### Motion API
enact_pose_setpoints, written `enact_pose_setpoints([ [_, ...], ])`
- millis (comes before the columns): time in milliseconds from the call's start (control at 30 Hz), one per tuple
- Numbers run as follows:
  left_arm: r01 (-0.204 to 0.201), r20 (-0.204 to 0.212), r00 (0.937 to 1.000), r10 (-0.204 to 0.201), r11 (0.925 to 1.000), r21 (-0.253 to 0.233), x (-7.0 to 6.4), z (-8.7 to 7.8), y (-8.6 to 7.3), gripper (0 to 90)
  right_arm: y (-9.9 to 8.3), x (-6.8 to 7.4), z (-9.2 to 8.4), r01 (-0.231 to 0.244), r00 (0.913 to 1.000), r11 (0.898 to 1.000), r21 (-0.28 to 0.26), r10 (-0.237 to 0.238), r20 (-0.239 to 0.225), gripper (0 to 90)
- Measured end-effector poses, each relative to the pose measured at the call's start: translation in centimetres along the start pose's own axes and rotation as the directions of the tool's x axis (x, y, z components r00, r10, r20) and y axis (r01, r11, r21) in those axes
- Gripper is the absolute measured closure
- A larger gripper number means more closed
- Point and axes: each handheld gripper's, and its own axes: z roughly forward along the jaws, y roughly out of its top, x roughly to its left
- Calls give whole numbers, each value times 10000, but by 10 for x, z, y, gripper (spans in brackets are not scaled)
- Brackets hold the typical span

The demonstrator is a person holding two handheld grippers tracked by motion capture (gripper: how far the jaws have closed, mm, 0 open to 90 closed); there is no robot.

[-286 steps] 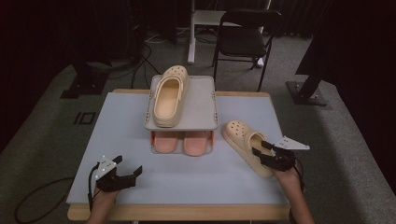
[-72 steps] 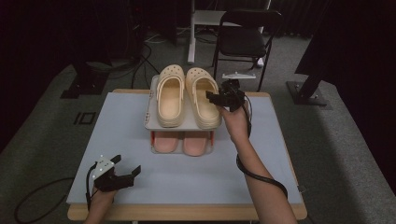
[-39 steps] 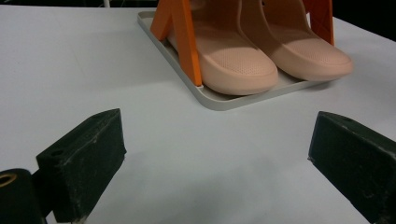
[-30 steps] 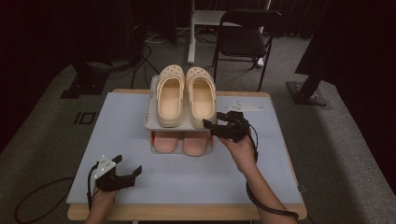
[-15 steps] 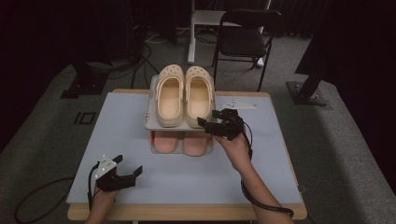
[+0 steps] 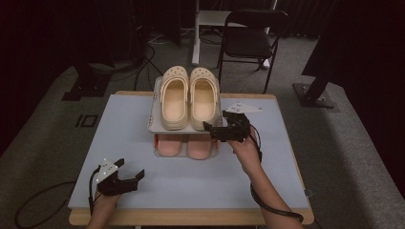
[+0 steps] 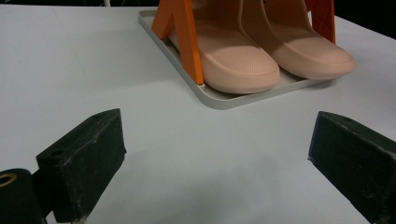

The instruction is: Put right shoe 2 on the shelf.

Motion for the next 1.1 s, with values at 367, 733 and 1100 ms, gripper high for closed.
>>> enact_pose_setpoints([
  [367, -35, 9, 10000, 35, 10000, 41, -2, 0, 0, 36, -12, -9, -23, 105, 9999, 9991, -409, -104, 45, 127],
  [733, -59, 18, 10000, 59, 10000, 72, -2, 1, -1, 36, -37, -23, -37, 2, 9997, 9994, -340, 6, 225, 128],
  [1100, -36, 21, 10000, 35, 9999, 109, -1, 2, -2, 36, -68, -37, -48, 38, 9994, 9980, -633, -16, 347, 127],
])
